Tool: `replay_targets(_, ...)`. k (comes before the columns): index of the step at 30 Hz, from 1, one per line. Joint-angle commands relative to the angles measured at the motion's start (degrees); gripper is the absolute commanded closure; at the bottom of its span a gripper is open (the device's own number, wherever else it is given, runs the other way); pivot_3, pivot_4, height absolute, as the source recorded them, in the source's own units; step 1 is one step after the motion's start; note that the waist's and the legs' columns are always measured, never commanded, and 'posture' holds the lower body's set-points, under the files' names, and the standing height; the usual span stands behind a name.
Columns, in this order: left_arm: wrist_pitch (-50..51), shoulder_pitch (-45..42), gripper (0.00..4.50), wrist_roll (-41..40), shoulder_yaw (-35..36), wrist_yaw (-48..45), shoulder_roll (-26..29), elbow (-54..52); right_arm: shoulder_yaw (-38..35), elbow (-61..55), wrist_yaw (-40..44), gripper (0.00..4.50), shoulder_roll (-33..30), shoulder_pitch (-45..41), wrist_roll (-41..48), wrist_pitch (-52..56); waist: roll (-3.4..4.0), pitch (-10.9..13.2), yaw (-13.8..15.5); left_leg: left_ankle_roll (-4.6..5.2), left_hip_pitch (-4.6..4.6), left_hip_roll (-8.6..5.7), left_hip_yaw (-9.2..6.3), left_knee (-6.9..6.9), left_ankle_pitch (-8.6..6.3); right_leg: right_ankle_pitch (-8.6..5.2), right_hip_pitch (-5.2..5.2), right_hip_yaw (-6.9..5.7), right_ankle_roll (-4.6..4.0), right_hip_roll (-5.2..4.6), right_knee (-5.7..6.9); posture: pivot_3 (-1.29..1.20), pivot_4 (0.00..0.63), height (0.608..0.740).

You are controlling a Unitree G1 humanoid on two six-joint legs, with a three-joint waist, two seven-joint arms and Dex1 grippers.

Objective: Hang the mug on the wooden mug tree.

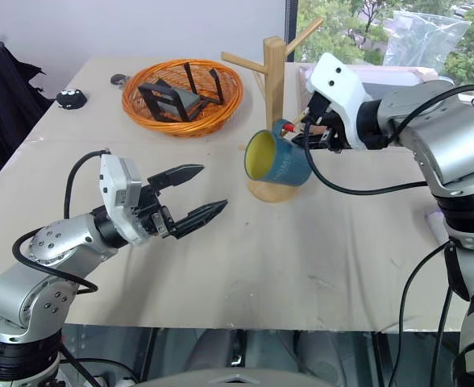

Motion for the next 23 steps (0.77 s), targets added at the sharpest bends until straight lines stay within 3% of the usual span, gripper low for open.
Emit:
replay_targets(1,-0.7,-0.5,0.0,1.0,0.4,2.2,0.0,-1.1,-7.4,-2.2,1.2,2.7,-2.6,1.8,2.4,-1.4,-0.02,0.0,0.0,0.0,0.0,0.0,0.0,-0.01,0.0,0.0,0.0,0.0,0.0,0.0,-0.01,0.0,0.15,0.737)
replay_targets(6,-1.6,5.1,0.0,5.8,-1.0,5.3,-0.2,-1.9,-20.4,-5.7,1.8,2.7,-3.8,14.1,8.1,-2.7,-0.11,-0.1,0.0,0.1,0.0,0.01,0.02,-0.01,-0.06,0.0,0.03,0.03,0.0,-0.01,-0.01,0.0,0.15,0.737)
replay_targets(9,-4.1,11.0,0.0,10.7,-3.6,5.4,-0.2,-1.0,-28.9,-9.0,1.3,2.7,0.7,28.5,9.6,-11.0,-0.22,-0.1,0.1,0.21,0.01,0.05,0.02,-0.07,-0.12,0.0,0.04,0.03,0.0,-0.01,-0.03,0.0,0.15,0.737)
replay_targets(11,-8.0,13.9,0.0,17.9,-7.3,6.5,0.4,1.4,-32.6,-11.6,-1.7,2.7,7.3,38.9,9.7,-16.7,-0.14,-0.1,0.1,0.22,0.04,0.04,0.05,-0.05,-0.13,0.0,0.06,0.04,0.0,0.0,-0.02,0.0,0.15,0.737)
replay_targets(13,-11.8,16.2,0.0,21.3,-9.0,6.8,-0.9,4.4,-33.6,-12.3,-4.9,2.7,15.4,49.4,7.8,-24.8,-0.35,-0.4,0.3,0.23,0.17,0.01,0.08,-0.04,-0.13,-0.01,0.2,-0.01,-0.02,0.11,-0.01,0.0,0.15,0.737)
replay_targets(16,-14.9,18.7,0.0,21.8,-9.6,6.4,-3.6,7.0,-32.4,-9.6,-5.3,2.7,22.6,59.4,3.7,-37.3,-0.02,-0.2,0.3,0.22,0.24,0.05,0.11,-0.02,-0.13,-0.01,0.26,0.01,-0.02,0.15,0.05,0.0,0.15,0.737)
replay_targets(23,-21.9,20.6,0.0,25.9,-12.0,6.2,-7.2,11.3,-29.9,1.7,-2.2,2.7,26.5,66.9,0.3,-56.3,-0.01,-0.2,-0.2,0.26,1.14,0.01,0.22,-0.07,-0.15,-0.03,0.98,0.18,-0.01,0.13,0.01,0.0,0.15,0.737)
